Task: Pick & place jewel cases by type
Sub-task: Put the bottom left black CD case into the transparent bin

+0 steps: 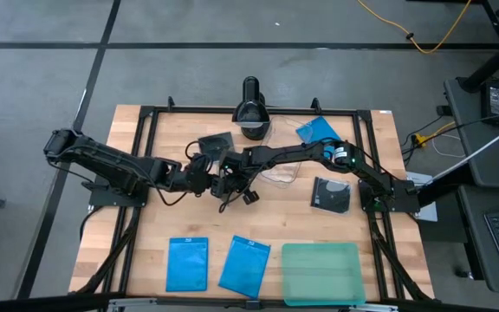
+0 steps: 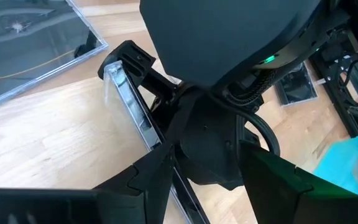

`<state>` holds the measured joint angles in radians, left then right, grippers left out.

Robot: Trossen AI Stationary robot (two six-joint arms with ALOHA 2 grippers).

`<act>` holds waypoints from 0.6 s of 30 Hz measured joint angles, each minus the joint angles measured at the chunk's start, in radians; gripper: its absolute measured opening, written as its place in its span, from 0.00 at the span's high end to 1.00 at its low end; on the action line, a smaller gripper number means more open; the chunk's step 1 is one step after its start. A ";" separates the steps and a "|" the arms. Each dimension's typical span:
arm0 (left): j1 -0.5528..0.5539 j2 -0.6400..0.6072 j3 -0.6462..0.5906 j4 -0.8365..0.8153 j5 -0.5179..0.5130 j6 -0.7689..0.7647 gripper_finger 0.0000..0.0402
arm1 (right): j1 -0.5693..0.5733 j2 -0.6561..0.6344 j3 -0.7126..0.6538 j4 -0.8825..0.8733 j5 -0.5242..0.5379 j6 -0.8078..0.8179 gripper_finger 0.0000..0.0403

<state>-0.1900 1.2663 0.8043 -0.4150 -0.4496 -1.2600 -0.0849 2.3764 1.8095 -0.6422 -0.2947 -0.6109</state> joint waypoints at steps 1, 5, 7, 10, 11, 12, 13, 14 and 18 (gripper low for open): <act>-0.001 0.000 0.000 -0.012 0.002 -0.005 0.56 | 0.000 0.000 0.000 -0.001 0.001 0.000 0.98; -0.011 -0.002 0.001 -0.077 -0.010 -0.032 0.56 | 0.000 0.000 0.000 -0.008 0.000 0.000 0.98; -0.016 -0.002 -0.002 -0.127 -0.023 -0.039 0.56 | 0.001 0.000 -0.002 -0.026 -0.005 -0.001 0.98; -0.018 0.009 -0.017 -0.229 0.028 -0.080 0.56 | 0.002 -0.001 -0.002 -0.038 -0.034 -0.003 0.98; -0.021 0.015 -0.024 -0.238 0.053 -0.096 0.56 | 0.002 -0.001 -0.002 -0.042 -0.042 -0.003 0.98; -0.022 0.013 -0.031 -0.239 0.082 -0.111 0.56 | 0.002 -0.001 -0.002 -0.042 -0.043 -0.003 0.98; -0.023 0.008 -0.038 -0.228 0.092 -0.121 0.56 | 0.002 -0.001 -0.002 -0.045 -0.041 -0.005 0.98; -0.026 0.006 -0.052 -0.219 0.098 -0.132 0.56 | 0.002 -0.001 -0.002 -0.045 -0.041 -0.010 0.98; -0.054 0.008 -0.077 -0.196 0.103 -0.173 0.56 | 0.002 -0.001 -0.002 -0.045 -0.039 -0.017 0.98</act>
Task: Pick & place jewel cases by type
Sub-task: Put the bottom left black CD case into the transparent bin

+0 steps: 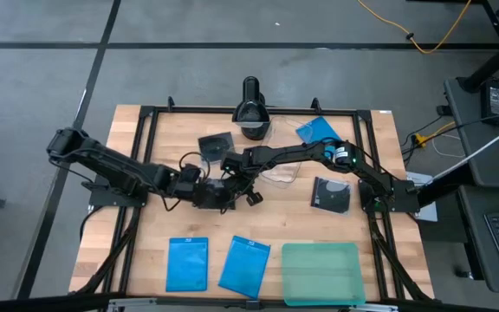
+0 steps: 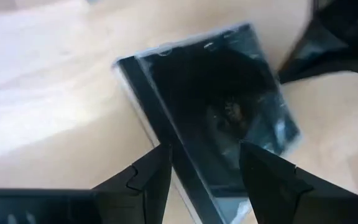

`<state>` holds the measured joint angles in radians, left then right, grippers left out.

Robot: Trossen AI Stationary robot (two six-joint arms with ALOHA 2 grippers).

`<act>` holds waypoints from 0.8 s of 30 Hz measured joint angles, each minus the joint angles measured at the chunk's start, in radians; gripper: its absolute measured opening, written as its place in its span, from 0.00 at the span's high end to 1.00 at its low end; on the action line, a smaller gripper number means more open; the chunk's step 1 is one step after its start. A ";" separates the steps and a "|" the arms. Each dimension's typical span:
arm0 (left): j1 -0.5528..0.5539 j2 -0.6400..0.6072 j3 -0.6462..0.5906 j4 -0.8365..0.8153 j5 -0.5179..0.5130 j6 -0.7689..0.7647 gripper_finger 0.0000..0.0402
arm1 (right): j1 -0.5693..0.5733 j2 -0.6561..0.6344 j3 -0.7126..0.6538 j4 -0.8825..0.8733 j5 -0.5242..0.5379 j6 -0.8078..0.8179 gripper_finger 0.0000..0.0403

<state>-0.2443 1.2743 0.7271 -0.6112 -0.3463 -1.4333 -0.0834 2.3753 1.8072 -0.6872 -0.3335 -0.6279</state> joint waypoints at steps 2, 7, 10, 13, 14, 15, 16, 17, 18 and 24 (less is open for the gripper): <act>-0.008 0.002 -0.007 0.035 -0.009 -0.016 0.56 | 0.000 0.001 0.000 0.001 0.001 -0.001 0.98; -0.020 0.000 -0.073 0.087 0.022 -0.063 0.56 | 0.000 0.000 0.000 0.002 0.004 -0.002 0.98; -0.032 0.000 -0.107 0.100 0.028 -0.097 0.56 | -0.001 0.001 0.000 0.002 0.004 -0.002 0.98; -0.053 -0.001 -0.117 0.096 0.037 -0.125 0.56 | -0.001 0.001 0.000 0.001 0.004 -0.002 0.98; -0.063 -0.002 -0.117 0.089 0.039 -0.131 0.56 | -0.001 0.001 0.000 0.001 0.004 -0.002 0.98; -0.072 -0.002 -0.117 0.082 0.044 -0.141 0.56 | -0.001 0.001 0.000 0.001 0.004 -0.002 0.98; -0.081 -0.002 -0.117 0.073 0.053 -0.156 0.56 | -0.001 0.001 0.000 0.001 0.004 -0.003 0.98; -0.092 -0.002 -0.117 0.062 0.062 -0.171 0.56 | -0.001 0.001 0.000 0.001 0.004 -0.004 0.98; -0.104 -0.002 -0.117 0.053 0.068 -0.190 0.56 | -0.001 0.001 0.000 0.001 0.004 -0.005 0.98; -0.174 -0.003 -0.116 0.027 0.077 -0.306 0.56 | -0.002 0.000 0.000 0.011 -0.008 -0.040 0.98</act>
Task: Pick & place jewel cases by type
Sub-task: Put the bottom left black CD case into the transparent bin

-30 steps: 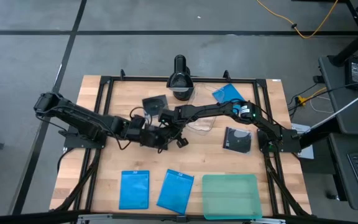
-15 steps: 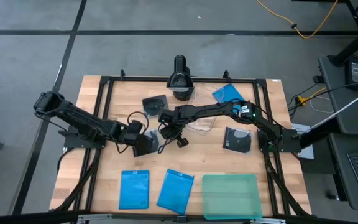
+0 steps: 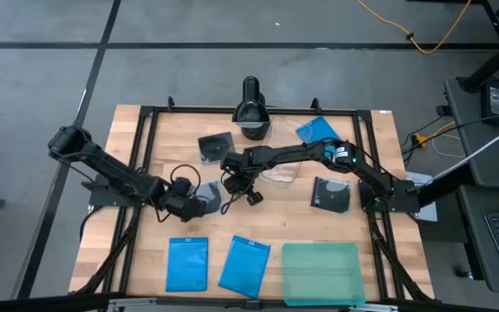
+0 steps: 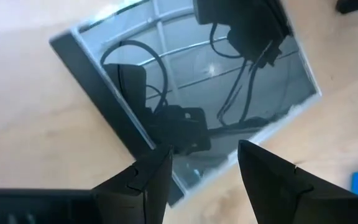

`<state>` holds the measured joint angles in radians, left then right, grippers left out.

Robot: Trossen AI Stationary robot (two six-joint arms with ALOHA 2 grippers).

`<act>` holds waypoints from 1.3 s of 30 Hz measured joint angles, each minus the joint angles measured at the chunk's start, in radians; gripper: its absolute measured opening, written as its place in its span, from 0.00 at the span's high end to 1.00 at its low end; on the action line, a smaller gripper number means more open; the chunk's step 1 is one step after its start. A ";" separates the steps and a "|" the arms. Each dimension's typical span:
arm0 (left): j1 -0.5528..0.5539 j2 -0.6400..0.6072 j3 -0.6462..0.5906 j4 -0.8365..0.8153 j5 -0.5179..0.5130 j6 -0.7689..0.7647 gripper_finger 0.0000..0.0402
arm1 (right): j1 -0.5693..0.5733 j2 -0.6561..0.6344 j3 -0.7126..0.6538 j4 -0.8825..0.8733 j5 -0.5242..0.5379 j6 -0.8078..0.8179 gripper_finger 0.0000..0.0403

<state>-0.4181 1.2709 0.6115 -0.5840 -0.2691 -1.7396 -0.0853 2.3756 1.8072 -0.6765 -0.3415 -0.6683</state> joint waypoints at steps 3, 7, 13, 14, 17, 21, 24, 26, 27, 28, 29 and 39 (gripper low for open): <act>-0.026 0.000 0.019 -0.015 -0.008 -0.032 0.58 | -0.001 0.000 0.000 0.006 -0.001 -0.020 0.99; -0.047 0.000 0.061 -0.091 -0.016 -0.052 0.62 | -0.010 0.000 0.000 0.023 -0.013 -0.021 0.99; -0.099 -0.001 0.080 -0.212 -0.015 -0.156 0.68 | -0.011 0.001 -0.001 0.066 -0.034 -0.021 0.99; -0.110 -0.001 0.080 -0.232 -0.010 -0.182 0.69 | -0.011 0.002 -0.001 0.076 -0.037 -0.021 0.99; -0.142 -0.001 0.075 -0.284 0.003 -0.240 0.71 | -0.010 0.003 -0.001 0.108 -0.047 -0.017 0.99; -0.149 -0.001 0.046 -0.279 0.018 -0.247 0.75 | -0.009 0.006 -0.002 0.155 -0.046 0.011 1.00; -0.134 -0.001 0.021 -0.261 0.001 -0.247 0.77 | -0.008 0.007 -0.002 0.166 -0.044 0.040 1.00; -0.120 -0.001 -0.001 -0.238 -0.005 -0.247 0.78 | -0.008 0.007 -0.002 0.164 -0.043 0.044 1.00; -0.113 -0.001 -0.016 -0.217 -0.006 -0.246 0.78 | -0.008 0.007 -0.002 0.162 -0.043 0.044 1.00; -0.106 -0.001 -0.032 -0.189 -0.006 -0.243 0.78 | -0.008 0.007 -0.001 0.158 -0.041 0.044 1.00; -0.099 -0.001 -0.047 -0.163 -0.007 -0.240 0.78 | -0.008 0.007 -0.001 0.155 -0.041 0.045 1.00; -0.022 -0.006 -0.158 0.097 -0.035 -0.178 0.78 | -0.009 0.007 0.003 0.116 -0.032 0.047 0.99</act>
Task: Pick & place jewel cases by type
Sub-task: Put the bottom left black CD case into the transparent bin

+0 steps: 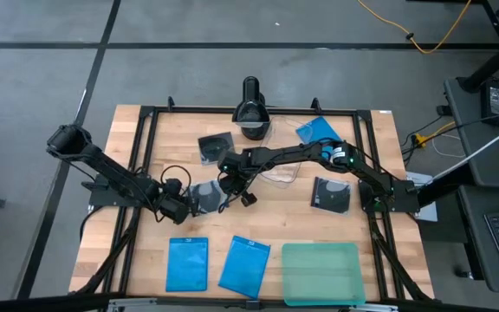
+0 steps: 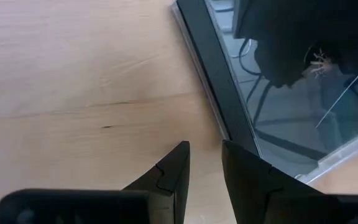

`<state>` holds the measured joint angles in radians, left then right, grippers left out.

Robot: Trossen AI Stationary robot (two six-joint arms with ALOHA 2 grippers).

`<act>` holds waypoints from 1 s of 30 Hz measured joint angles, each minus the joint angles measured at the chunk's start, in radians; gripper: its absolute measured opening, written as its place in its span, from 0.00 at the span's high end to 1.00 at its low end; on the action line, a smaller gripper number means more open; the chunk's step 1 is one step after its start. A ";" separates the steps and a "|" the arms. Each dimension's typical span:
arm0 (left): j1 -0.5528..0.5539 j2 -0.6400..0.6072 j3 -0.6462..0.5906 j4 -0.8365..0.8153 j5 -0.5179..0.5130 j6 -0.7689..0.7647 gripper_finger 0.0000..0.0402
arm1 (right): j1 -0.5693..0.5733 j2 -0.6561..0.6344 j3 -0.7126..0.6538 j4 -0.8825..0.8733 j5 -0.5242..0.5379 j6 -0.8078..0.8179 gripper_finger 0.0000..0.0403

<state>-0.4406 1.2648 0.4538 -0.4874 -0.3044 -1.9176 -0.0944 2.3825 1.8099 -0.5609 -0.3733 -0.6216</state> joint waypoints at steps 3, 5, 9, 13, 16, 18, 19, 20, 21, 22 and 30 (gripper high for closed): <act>0.024 0.000 0.001 0.005 0.013 0.036 0.78 | 0.000 -0.001 0.000 -0.005 0.006 0.000 0.99; 0.034 0.001 0.000 0.015 0.012 0.052 0.78 | 0.000 -0.001 0.000 -0.011 0.005 0.000 0.99; 0.043 0.003 -0.001 0.028 -0.001 0.058 0.78 | 0.000 -0.002 -0.001 -0.021 0.004 0.000 0.99; 0.037 0.004 -0.002 0.028 0.001 0.081 0.78 | 0.000 -0.003 -0.001 -0.024 0.004 0.000 0.99; 0.028 -0.009 -0.002 0.023 -0.003 0.076 0.78 | 0.000 -0.003 -0.001 -0.028 0.004 0.000 0.99; 0.027 -0.021 -0.004 0.021 -0.005 0.075 0.78 | 0.000 -0.003 -0.001 -0.029 0.005 0.000 0.99; 0.026 -0.031 -0.006 0.014 -0.010 0.075 0.78 | 0.000 -0.003 -0.001 -0.030 0.005 0.000 0.99; 0.026 -0.040 -0.006 0.004 -0.018 0.075 0.78 | 0.000 -0.003 -0.002 -0.030 0.005 0.000 0.99; 0.026 -0.047 -0.006 -0.001 -0.020 0.073 0.78 | 0.000 -0.003 -0.002 -0.031 0.005 0.000 0.99; 0.025 -0.054 -0.006 -0.005 -0.019 0.071 0.78 | 0.000 -0.003 -0.002 -0.031 0.005 0.000 0.99; 0.023 -0.091 -0.005 -0.037 -0.036 0.073 0.78 | 0.000 -0.002 -0.002 -0.033 0.005 0.000 0.99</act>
<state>-0.4179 1.1734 0.4488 -0.5248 -0.3403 -1.8450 -0.0948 2.3802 1.8084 -0.5941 -0.3679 -0.6216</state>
